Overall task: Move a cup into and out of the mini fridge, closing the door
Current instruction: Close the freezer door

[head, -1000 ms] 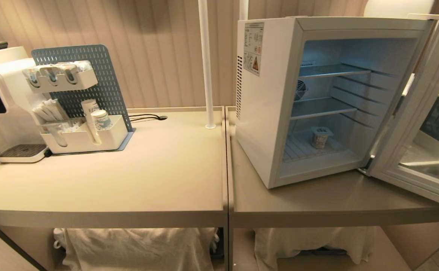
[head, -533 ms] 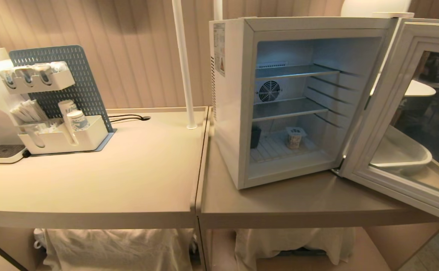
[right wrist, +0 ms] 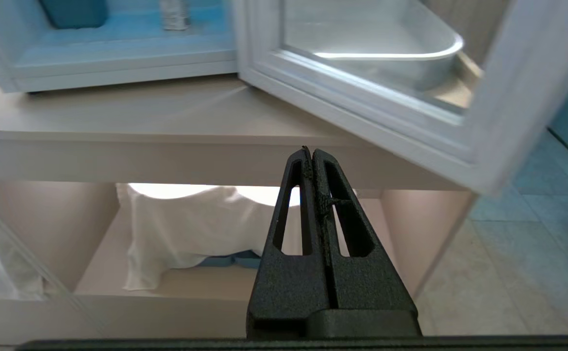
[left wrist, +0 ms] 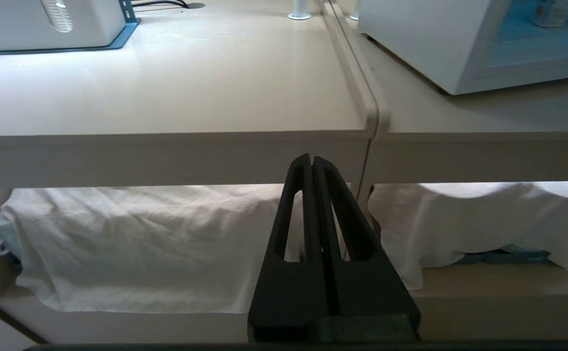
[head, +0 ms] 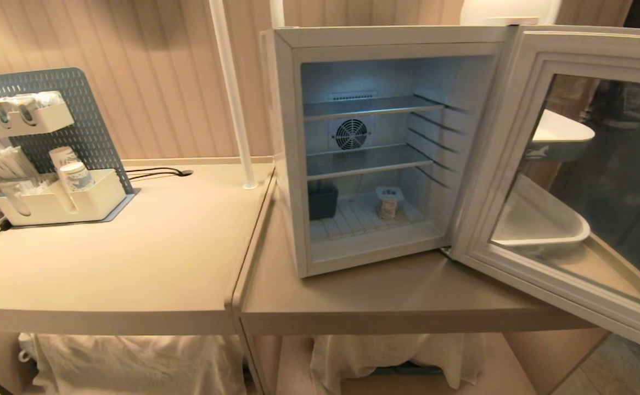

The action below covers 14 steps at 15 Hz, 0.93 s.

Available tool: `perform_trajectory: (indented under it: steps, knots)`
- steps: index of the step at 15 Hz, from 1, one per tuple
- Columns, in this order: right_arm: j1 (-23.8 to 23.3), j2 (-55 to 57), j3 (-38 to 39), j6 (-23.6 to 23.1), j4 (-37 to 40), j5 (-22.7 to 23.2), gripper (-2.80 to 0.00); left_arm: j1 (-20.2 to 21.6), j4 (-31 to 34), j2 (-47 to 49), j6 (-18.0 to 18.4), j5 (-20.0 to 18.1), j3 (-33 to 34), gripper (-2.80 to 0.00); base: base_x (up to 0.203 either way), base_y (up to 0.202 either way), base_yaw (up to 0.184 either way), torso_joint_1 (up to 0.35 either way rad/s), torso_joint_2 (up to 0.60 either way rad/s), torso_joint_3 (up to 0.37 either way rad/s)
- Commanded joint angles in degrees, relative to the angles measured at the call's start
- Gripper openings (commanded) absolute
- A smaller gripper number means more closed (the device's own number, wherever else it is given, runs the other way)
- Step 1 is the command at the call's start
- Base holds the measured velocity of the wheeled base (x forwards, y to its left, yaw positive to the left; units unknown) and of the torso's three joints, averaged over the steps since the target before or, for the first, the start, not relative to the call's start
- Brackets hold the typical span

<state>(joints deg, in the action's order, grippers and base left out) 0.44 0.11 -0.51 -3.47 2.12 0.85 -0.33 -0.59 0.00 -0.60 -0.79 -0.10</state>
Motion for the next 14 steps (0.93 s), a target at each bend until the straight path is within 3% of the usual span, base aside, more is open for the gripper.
perform_trajectory:
  steps: [1, 11, 14]
  knots:
    - [0.00, 0.12, -0.02, -0.04, -0.01, 0.03, -2.80, -0.02, -0.03, 0.09, -0.02, 0.00, 0.01, -2.80, 0.000, -0.198, 0.002, 0.008, 0.00, 0.002]
    - [0.00, 0.15, -0.02, -0.04, -0.01, 0.03, -2.80, -0.02, -0.12, 0.09, -0.11, 0.00, 0.01, -2.80, 0.000, -0.191, -0.002, 0.003, 0.00, 0.002]
    - [0.00, 0.15, -0.02, -0.04, 0.08, -0.05, -2.80, -0.02, -0.12, 0.09, -0.19, 0.00, 0.01, -2.80, 0.000, -0.066, 0.000, 0.003, 0.00, 0.002]
